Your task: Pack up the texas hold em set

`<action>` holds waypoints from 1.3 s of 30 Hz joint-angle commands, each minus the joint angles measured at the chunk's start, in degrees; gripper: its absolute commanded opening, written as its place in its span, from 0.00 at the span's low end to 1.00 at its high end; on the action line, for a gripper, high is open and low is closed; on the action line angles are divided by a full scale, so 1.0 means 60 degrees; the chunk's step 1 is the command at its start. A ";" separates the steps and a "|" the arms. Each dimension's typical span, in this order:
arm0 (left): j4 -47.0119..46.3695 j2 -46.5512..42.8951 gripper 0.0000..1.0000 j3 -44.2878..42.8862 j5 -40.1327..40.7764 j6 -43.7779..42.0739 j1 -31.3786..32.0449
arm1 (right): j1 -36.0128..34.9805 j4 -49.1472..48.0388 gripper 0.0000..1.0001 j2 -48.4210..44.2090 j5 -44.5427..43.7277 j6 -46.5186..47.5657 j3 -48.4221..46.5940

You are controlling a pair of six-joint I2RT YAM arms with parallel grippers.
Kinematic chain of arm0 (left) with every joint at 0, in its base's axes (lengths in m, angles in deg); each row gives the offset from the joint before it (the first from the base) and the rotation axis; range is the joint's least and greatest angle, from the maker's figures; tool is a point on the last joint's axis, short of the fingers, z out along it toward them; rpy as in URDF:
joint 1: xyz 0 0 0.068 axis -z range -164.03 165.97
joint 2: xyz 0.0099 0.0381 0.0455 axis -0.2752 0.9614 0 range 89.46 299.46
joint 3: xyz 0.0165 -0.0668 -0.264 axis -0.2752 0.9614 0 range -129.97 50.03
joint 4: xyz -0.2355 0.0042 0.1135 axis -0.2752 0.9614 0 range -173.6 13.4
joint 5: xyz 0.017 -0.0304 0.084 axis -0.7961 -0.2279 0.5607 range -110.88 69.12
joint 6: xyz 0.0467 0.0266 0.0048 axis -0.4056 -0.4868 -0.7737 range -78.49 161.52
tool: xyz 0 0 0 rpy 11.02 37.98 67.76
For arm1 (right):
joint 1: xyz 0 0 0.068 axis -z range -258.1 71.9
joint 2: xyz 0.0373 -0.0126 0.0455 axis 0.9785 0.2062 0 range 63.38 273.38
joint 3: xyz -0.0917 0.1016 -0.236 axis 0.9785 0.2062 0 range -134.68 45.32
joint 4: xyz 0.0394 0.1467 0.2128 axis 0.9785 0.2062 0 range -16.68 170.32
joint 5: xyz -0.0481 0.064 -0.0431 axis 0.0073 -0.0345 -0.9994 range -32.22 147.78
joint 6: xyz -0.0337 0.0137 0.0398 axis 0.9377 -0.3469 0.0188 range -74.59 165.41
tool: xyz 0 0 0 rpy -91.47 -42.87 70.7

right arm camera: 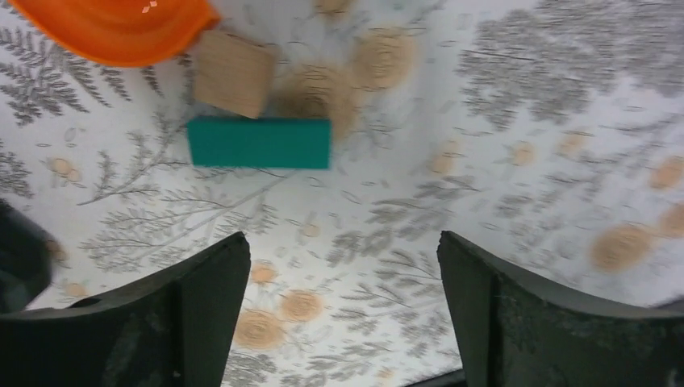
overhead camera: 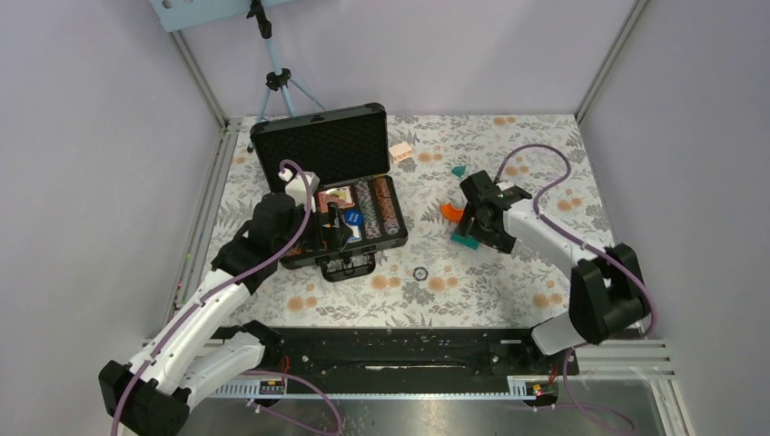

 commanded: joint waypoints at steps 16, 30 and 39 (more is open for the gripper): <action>0.0052 0.0311 0.99 -0.0269 0.0189 -0.0071 -0.0095 | -0.3523 -0.0412 0.82 0.0566 0.1287 0.0130 -0.0927; 0.0055 0.0070 0.99 -0.0203 0.0124 -0.0160 -0.0095 | -0.4079 -0.0480 0.64 0.2554 0.1320 -0.0035 -0.1493; 0.0055 0.0100 0.99 -0.0225 -0.0072 -0.0180 -0.0096 | -0.4081 -0.0571 0.60 0.2993 0.1274 -0.0066 -0.1306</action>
